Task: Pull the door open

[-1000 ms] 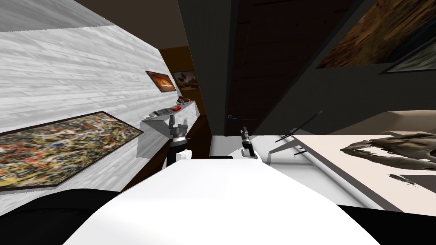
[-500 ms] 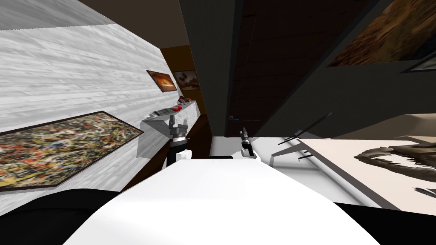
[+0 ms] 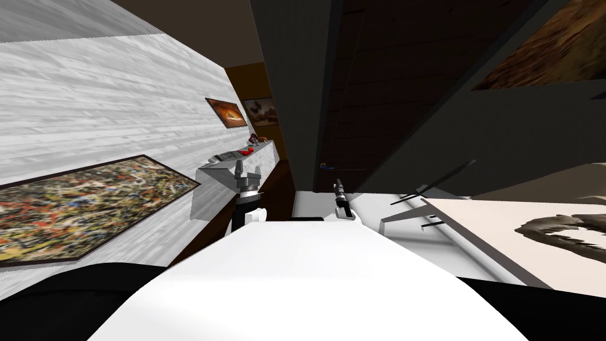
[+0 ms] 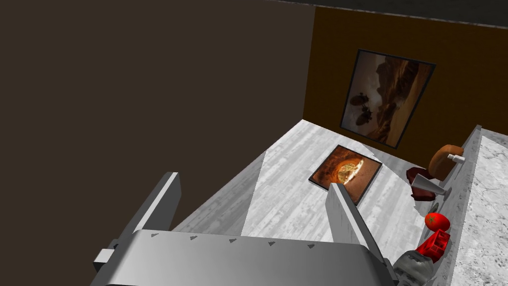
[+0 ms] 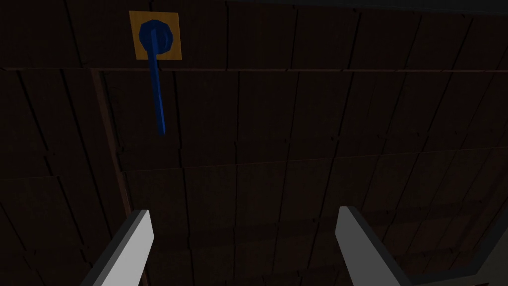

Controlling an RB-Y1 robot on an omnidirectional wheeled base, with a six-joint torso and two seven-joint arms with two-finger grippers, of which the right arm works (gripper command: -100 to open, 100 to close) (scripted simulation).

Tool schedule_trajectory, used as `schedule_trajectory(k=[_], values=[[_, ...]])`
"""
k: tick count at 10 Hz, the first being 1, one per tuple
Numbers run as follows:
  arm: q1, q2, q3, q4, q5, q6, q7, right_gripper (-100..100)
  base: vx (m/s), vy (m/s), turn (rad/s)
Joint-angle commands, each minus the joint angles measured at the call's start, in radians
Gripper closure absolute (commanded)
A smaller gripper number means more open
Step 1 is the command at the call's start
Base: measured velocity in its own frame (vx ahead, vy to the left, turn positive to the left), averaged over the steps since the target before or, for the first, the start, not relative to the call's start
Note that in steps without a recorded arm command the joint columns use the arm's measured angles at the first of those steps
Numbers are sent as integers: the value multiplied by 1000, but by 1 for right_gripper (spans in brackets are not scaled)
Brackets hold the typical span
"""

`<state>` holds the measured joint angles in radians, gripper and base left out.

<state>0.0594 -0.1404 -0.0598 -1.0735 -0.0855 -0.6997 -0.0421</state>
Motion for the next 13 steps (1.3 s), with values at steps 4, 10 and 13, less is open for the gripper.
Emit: schedule_trajectory(k=[4, 10, 13], values=[[-51, -12, -8, 135, 1, -35, -21, -100, 96, 4, 45], [-115, -24, -19, 294, 3, -76, -44, -100, 97, -5, 37], [-139, -28, -22, 354, 4, -92, -53, -100, 84, -3, 28]])
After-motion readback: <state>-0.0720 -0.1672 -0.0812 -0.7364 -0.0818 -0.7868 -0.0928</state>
